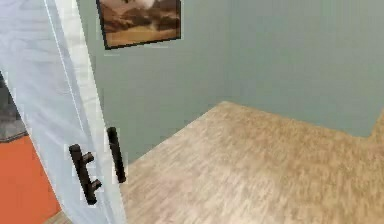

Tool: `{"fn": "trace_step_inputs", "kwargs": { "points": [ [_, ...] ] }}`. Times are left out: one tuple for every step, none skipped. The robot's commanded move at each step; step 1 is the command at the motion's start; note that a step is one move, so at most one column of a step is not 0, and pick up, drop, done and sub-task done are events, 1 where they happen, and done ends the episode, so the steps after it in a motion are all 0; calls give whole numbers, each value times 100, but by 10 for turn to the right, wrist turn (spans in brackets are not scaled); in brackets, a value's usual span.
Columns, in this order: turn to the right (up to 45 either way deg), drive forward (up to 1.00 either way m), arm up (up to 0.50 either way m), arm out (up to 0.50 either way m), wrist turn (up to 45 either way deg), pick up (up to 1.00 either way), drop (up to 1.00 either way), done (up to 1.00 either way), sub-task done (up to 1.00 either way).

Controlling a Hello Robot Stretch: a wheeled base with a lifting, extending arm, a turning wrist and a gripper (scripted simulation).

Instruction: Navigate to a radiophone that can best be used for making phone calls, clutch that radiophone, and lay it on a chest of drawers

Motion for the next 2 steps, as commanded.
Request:
{"fn": "trace_step_inputs", "kwargs": {
  "points": [
    [450,0,0,0,0,0,0,0,0],
    [60,0,0,0,0,0,0,0,0]
  ]
}}
